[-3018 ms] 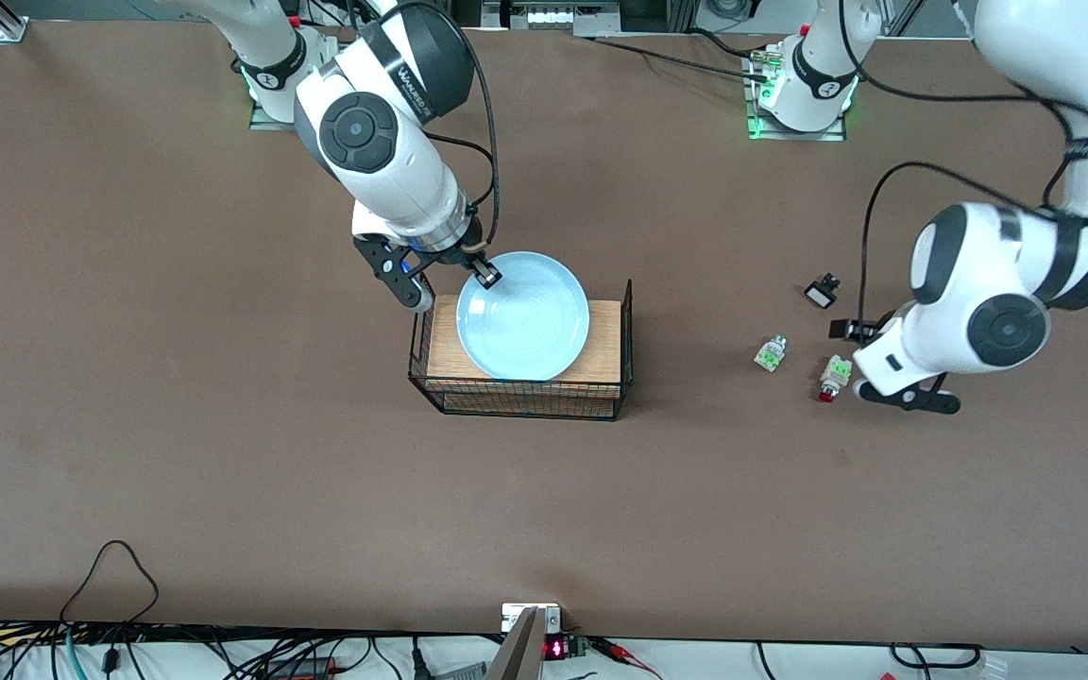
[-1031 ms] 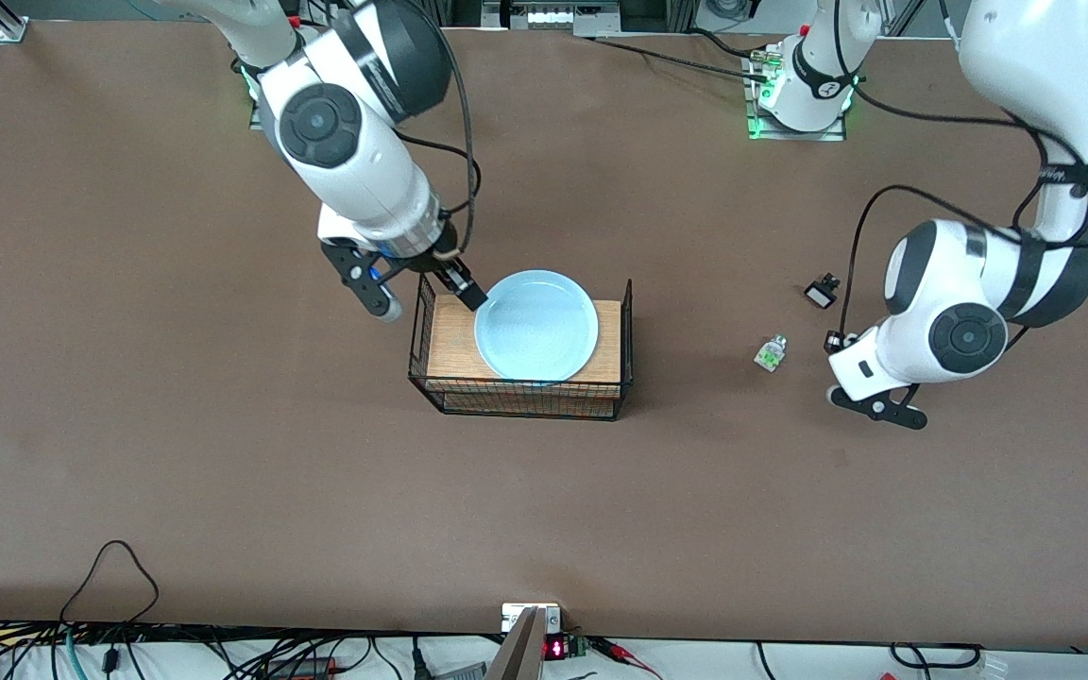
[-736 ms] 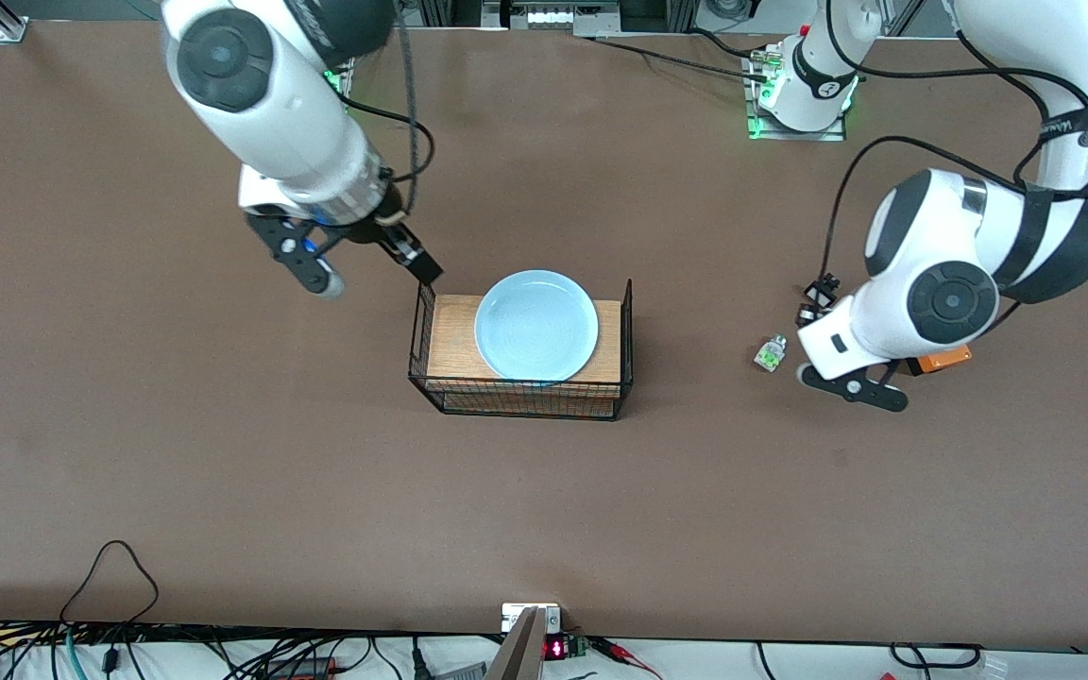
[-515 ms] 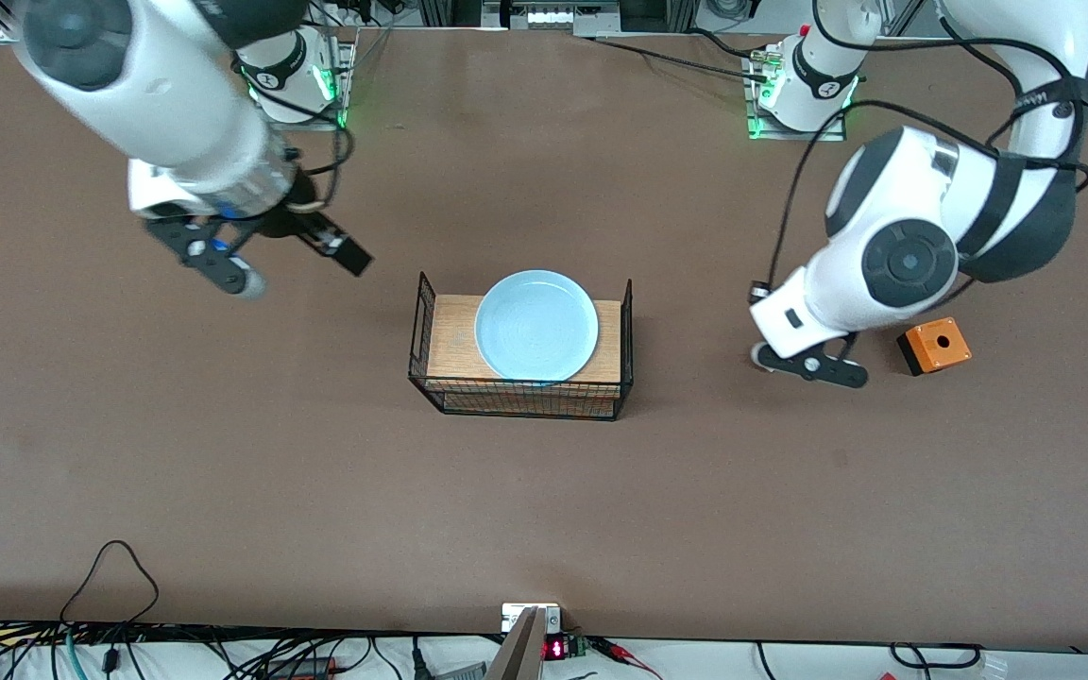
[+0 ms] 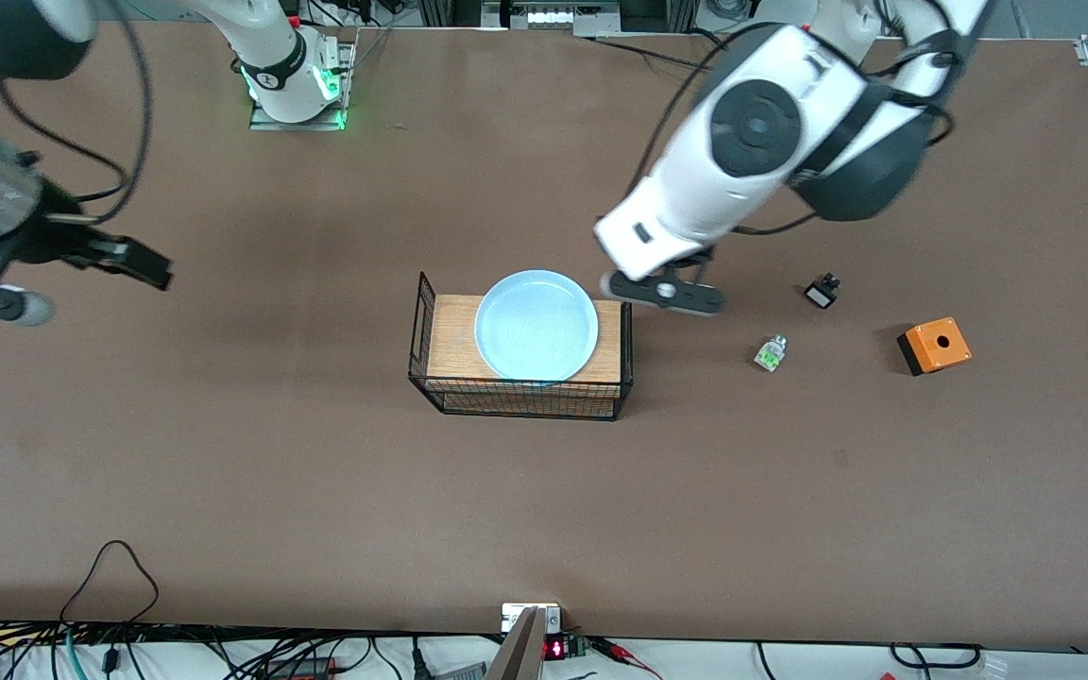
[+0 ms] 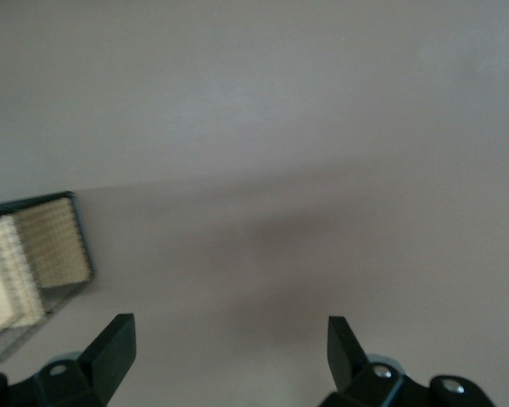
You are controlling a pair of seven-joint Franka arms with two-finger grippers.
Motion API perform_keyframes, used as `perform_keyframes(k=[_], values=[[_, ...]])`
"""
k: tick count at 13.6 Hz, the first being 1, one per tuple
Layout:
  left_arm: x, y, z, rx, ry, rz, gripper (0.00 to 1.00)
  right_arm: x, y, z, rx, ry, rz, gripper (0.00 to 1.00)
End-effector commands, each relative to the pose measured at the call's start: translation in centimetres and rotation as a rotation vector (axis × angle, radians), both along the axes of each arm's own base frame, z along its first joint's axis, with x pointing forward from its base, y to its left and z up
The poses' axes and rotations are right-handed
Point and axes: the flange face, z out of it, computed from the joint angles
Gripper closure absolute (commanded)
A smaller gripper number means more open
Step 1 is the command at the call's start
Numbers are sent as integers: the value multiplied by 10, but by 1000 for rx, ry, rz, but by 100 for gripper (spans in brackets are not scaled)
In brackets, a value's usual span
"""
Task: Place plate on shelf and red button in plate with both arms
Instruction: 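Carry the red button over the plate and lower it with the left gripper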
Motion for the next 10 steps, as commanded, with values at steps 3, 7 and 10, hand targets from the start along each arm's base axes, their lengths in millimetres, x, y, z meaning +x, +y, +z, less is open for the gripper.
perform_keyframes(k=[3,7,10], values=[[11,-65,-68,-67,-45,65,91,-5,-102,-20,42,29,147,0],[-1,-90,-114,33,-104,-26,90,-17,-109,-37,84,9,158,0],[4,-96,-153,37,-125,-49,89,-17,-103,-37,97,-5,139,0]])
